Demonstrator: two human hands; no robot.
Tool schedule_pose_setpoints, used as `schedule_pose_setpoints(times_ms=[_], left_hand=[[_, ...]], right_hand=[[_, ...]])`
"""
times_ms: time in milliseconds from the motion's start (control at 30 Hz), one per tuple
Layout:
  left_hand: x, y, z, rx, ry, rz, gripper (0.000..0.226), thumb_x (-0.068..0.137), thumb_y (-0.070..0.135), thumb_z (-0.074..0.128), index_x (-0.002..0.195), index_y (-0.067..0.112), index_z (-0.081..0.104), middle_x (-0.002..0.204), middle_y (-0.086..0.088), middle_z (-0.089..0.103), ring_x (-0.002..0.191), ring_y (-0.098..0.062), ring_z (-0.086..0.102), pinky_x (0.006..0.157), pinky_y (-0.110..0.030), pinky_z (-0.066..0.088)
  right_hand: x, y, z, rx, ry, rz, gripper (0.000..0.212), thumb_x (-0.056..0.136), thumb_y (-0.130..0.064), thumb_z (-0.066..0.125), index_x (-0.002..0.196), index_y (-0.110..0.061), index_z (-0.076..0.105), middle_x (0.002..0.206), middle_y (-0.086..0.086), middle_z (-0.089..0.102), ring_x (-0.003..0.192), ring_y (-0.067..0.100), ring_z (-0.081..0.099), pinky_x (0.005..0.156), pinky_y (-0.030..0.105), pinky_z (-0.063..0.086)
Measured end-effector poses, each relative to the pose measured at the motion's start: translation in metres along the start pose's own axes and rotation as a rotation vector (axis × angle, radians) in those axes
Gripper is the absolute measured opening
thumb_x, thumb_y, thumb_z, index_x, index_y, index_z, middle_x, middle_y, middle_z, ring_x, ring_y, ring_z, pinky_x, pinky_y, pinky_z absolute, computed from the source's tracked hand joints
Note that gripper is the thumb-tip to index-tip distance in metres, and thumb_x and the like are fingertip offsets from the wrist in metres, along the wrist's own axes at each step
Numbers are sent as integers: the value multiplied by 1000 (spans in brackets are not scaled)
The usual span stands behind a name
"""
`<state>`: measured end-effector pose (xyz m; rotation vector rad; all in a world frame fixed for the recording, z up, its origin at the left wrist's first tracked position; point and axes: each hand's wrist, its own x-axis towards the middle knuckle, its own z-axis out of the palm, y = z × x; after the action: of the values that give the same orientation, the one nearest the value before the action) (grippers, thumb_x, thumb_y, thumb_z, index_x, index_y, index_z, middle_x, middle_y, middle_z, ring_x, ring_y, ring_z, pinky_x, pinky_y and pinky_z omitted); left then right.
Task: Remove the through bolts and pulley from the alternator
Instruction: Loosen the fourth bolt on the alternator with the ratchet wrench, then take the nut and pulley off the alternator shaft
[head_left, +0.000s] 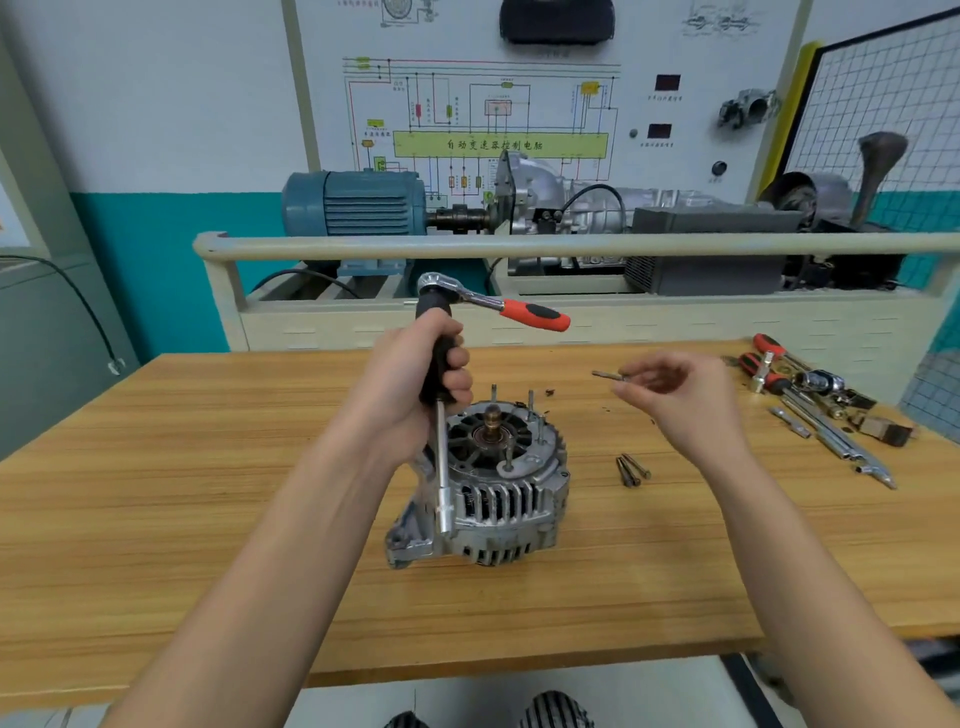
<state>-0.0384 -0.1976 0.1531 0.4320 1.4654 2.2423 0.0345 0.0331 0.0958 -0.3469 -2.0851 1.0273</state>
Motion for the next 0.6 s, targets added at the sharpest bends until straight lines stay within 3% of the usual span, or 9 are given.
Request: schedule_pose_setpoints(times_ms=[100, 200, 300, 467, 600], left_hand=[[9, -14, 35, 56, -51, -34, 14, 93, 9, 47, 80, 12, 44, 58, 2, 42, 41, -8, 36, 42, -19, 31], [19, -28, 64, 94, -62, -57, 16, 93, 6, 47, 78, 11, 44, 59, 0, 42, 40, -9, 36, 42, -20, 32], [26, -41, 79, 114, -85, -80, 18, 93, 6, 48, 77, 10, 45, 59, -1, 42, 40, -10, 36, 42, -20, 32], [34, -55, 87, 136, -86, -90, 14, 94, 5, 48, 80, 10, 46, 62, -1, 42, 43, -11, 36, 44, -21, 32], [34, -65, 96, 145, -101, -90, 12, 95, 6, 50, 84, 8, 47, 64, -2, 44, 45, -11, 40, 46, -22, 35]], right_hand=[[1, 51, 1, -129, -9, 140, 26, 72, -9, 82, 71, -27, 64, 69, -5, 65, 68, 10, 60, 65, 26, 51], [-3, 96, 8, -274, -45, 225, 15, 73, -10, 82, 78, -19, 72, 69, -13, 61, 69, 0, 57, 58, 11, 41], [-9, 126, 16, -339, -106, 251, 15, 73, -11, 82, 84, -16, 74, 79, -6, 68, 71, 0, 57, 59, 4, 37], [-11, 142, 22, -356, -113, 262, 13, 73, -19, 82, 82, -23, 73, 91, -4, 70, 80, 7, 59, 72, 21, 45], [-9, 144, 20, -349, -180, 263, 24, 74, -19, 82, 97, -17, 75, 102, -1, 71, 84, 5, 54, 77, 18, 40]])
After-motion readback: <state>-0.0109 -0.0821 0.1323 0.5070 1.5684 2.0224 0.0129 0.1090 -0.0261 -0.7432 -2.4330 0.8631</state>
